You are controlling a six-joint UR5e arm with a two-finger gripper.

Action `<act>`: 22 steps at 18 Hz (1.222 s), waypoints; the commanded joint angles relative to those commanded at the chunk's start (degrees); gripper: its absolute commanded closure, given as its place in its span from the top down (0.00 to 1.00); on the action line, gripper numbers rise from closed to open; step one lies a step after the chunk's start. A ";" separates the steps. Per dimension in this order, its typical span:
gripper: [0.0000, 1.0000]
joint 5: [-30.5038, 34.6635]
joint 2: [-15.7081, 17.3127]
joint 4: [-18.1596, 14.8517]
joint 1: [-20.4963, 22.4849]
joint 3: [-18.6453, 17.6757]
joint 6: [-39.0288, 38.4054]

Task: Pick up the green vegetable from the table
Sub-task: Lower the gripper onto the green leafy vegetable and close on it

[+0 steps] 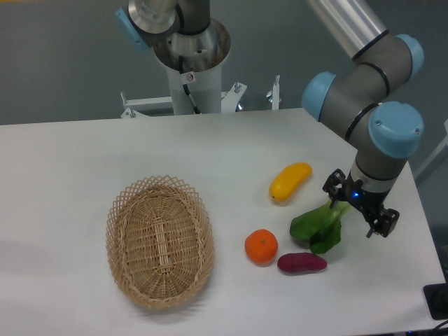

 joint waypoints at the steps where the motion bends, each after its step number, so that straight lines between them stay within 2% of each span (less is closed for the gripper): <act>1: 1.00 -0.09 0.00 0.00 0.00 0.00 0.00; 9: 1.00 -3.07 0.18 0.09 0.44 -0.53 -2.45; 14: 1.00 -2.90 -1.49 0.61 0.88 -0.70 -3.51; 18: 1.00 -2.73 -2.20 3.51 0.70 -3.86 -3.16; 22: 1.00 -2.37 -1.94 4.13 0.88 -7.28 -0.53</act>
